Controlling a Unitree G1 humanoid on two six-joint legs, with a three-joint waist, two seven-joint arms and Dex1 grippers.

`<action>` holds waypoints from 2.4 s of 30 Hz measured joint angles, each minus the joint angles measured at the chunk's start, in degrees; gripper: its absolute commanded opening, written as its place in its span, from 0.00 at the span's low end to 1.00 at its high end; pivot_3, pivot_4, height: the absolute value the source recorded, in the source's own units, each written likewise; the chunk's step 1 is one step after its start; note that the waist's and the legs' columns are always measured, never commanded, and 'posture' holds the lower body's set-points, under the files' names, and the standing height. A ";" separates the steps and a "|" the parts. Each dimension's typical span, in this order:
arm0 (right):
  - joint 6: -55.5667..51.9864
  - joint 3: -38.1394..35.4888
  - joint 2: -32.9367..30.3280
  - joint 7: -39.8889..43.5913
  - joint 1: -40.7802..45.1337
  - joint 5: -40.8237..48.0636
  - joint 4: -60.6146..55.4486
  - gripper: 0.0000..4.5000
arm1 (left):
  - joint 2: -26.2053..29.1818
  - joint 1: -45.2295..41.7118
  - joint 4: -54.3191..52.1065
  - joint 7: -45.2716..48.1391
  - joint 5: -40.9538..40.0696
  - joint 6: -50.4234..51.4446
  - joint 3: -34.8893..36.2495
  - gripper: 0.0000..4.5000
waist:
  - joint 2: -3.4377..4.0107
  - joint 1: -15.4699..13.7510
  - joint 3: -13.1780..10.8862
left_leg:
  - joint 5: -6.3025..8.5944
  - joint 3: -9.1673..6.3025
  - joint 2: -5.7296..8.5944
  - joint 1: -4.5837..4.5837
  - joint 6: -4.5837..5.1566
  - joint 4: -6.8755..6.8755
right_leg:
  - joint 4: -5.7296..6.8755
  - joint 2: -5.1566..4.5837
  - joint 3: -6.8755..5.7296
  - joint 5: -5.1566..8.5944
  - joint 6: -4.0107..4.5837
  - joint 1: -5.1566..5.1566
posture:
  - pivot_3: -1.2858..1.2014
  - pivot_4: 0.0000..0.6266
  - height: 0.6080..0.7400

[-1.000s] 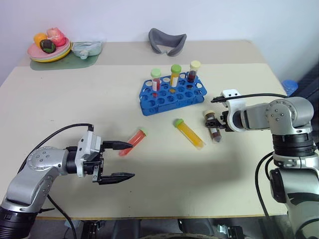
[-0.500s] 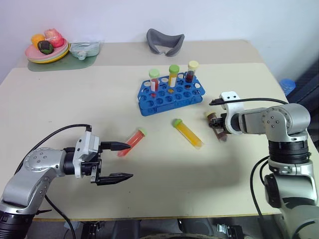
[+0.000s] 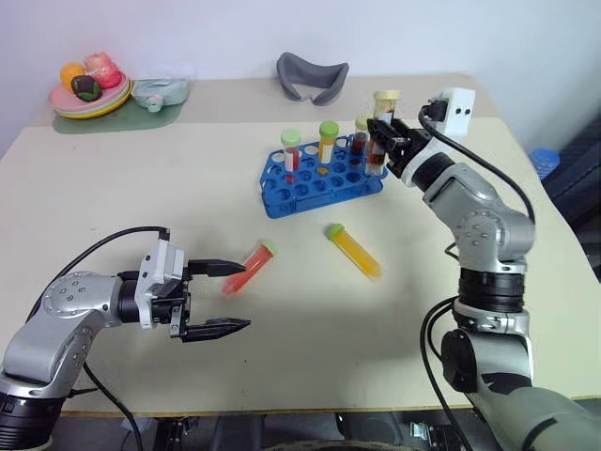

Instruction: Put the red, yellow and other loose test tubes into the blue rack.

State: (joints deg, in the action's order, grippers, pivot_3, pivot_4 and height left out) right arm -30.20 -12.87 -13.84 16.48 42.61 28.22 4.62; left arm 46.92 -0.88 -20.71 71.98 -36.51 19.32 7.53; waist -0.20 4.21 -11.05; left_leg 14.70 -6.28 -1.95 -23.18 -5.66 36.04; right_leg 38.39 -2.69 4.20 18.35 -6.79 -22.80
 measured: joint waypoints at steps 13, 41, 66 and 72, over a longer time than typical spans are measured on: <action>36.96 -4.26 9.38 9.51 5.88 -2.38 31.25 0.18 | -0.40 -0.50 0.01 -2.29 -0.79 1.35 0.17 1.00 | 0.04 0.01 -0.02 | -0.06 0.00 0.00 0.03 -0.10 0.00 | 0.10 -0.01 0.01 0.00 0.00 0.00 | 0.52 0.24 1.00; 56.96 -5.68 9.46 12.91 6.88 -5.27 50.34 0.18 | -14.67 -4.39 -0.32 -23.79 0.95 2.31 2.36 1.00 | 0.04 0.26 -0.02 | -0.16 0.04 0.01 0.39 -0.28 0.04 | 0.51 0.00 0.11 0.00 0.01 0.12 | 0.52 0.24 1.00; 72.17 -2.85 8.04 3.55 9.85 -17.00 62.65 0.18 | -15.83 -4.50 -0.35 -23.60 0.72 2.30 2.35 1.00 | 0.03 0.28 -0.02 | -0.16 0.10 0.01 0.69 -0.28 -0.02 | 0.49 0.00 0.18 0.01 0.02 0.37 | 0.52 0.24 1.00; 73.15 -2.45 8.40 1.89 9.47 -18.53 63.65 0.18 | -15.84 -4.51 -0.36 -23.62 0.71 2.30 2.37 1.00 | 0.03 0.31 -0.02 | -0.16 0.10 0.01 0.69 -0.28 -0.02 | 0.49 0.00 0.18 0.01 0.02 0.37 | 0.52 0.24 1.00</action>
State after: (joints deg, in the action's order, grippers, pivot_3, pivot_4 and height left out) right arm 42.96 -15.32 -5.45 18.37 52.08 9.70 68.27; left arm 31.08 -5.38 -21.08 48.36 -35.80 21.62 9.90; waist -0.17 4.53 -11.07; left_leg 14.54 -6.18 -1.94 -22.49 -5.95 36.02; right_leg 38.88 -2.69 4.38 18.36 -6.78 -22.43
